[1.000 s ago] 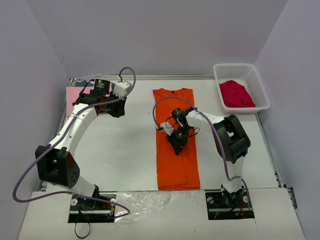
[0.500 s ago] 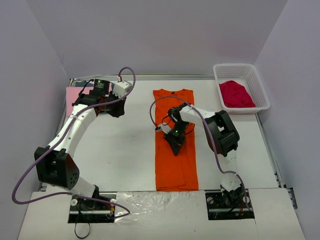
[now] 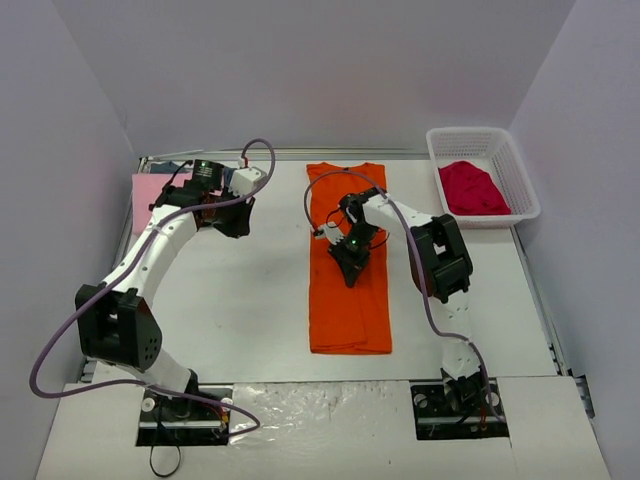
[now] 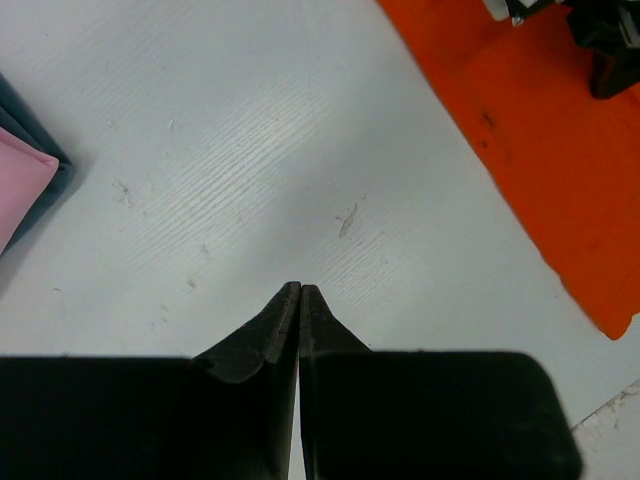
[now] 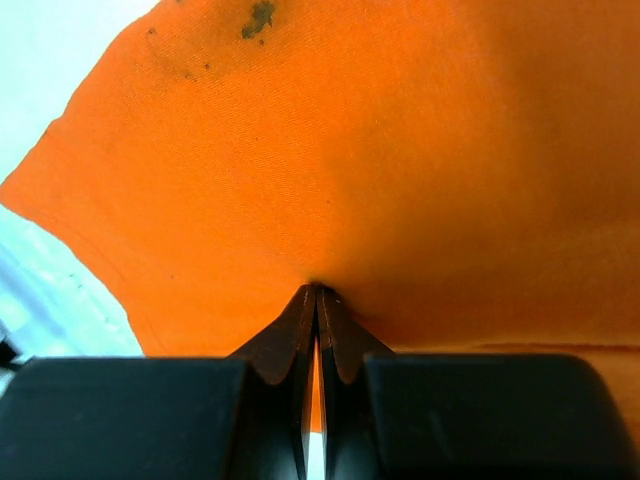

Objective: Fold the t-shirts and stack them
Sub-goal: Grab the bottom of the folded rectangular tshirt with both arms

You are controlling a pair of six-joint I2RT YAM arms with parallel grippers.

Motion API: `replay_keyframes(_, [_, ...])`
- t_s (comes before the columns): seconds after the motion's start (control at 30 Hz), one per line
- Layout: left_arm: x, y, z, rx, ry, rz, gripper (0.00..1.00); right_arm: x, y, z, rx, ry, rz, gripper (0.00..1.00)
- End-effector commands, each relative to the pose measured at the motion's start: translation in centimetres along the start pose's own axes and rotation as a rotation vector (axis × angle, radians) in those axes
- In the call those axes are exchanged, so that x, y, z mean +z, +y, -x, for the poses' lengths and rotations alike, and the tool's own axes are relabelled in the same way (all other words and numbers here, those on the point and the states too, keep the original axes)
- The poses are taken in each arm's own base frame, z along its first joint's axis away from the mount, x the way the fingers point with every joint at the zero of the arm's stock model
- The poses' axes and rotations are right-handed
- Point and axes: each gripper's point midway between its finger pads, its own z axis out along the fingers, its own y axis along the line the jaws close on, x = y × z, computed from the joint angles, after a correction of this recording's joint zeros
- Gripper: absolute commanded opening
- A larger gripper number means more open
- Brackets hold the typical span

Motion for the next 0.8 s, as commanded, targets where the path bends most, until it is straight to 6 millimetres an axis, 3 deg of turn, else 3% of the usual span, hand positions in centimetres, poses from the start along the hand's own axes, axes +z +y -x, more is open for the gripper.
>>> replay_keyframes(0.0, [-1.0,-0.2,1.8,0.027,-0.038,-0.007,0.02,0.3,-7.0,1.4,-0.076,-0.019,-0.208,0.00])
replay_keyframes(0.17, [-0.7,-0.2,1.7,0.030,-0.025,-0.011,0.02,-1.3,-9.1,3.4,-0.083,-0.061,-0.269,0.00])
replay_keyframes(0.4, [0.0,-0.1,1.6,0.030,-0.002,-0.012,0.02,-1.9,-11.5,5.0,-0.102,-0.067,-0.336,0.00])
replay_keyframes(0.77, [0.4,-0.2,1.3,0.042,0.017,-0.005,0.02,-2.2,-13.4,4.8,-0.091,-0.061,-0.368,0.00])
